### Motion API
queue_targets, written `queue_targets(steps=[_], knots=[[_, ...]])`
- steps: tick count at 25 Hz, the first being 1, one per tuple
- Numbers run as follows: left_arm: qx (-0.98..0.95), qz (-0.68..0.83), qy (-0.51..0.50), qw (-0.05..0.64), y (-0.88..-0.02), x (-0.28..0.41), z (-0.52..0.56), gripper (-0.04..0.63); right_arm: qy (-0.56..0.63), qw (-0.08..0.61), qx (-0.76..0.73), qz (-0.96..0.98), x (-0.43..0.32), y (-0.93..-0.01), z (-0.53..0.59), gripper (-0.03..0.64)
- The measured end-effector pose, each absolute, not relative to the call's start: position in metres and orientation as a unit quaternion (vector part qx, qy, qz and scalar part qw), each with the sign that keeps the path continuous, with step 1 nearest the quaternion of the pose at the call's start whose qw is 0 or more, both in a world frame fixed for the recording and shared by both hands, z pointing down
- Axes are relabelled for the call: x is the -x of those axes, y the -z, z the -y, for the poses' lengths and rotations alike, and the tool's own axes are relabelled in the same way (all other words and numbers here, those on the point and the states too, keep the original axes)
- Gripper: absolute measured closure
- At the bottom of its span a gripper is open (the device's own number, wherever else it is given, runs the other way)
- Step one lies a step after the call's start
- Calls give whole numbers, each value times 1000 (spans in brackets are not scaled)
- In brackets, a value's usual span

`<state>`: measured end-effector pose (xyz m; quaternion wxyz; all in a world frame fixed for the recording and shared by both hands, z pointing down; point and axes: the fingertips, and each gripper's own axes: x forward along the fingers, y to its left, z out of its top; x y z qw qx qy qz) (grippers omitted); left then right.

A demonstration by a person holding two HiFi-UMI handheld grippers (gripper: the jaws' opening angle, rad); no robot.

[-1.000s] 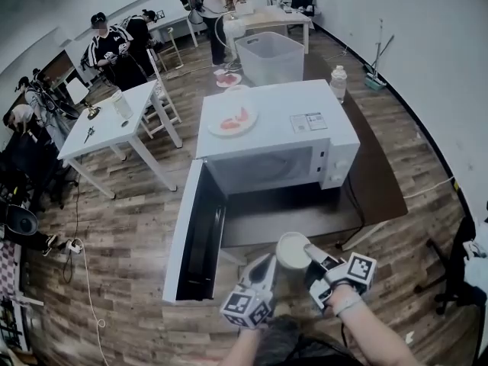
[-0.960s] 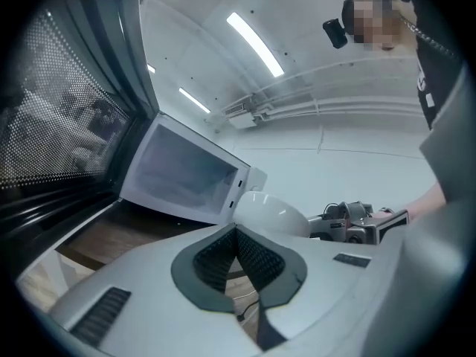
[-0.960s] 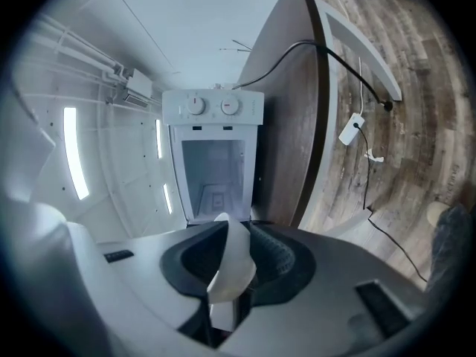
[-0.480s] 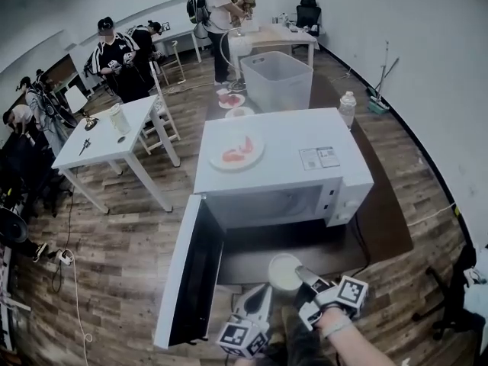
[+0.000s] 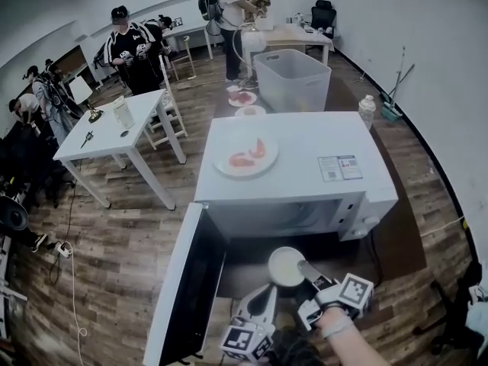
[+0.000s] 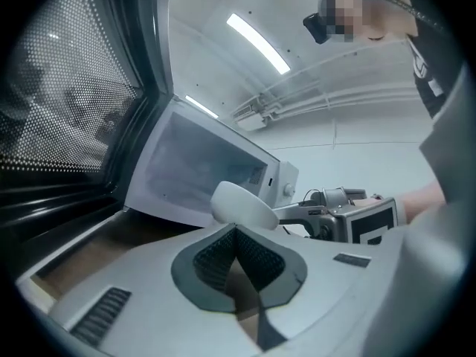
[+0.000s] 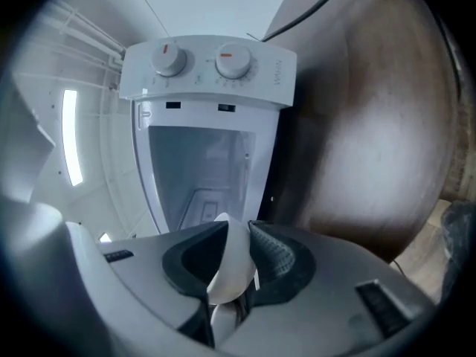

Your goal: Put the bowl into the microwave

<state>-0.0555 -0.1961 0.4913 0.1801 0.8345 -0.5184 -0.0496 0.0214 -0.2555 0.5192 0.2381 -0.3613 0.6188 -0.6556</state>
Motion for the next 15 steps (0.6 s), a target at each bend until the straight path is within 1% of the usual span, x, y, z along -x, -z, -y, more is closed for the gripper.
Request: queue_targets(steps=[8,15], knots=[[-824,548,15,145,-499,70,225,595,621,219,371,-655,-4,-507,294,526],[-811,566,21,148,-488,80,251,595,597,211,393,-667,-1,-508,315,526]])
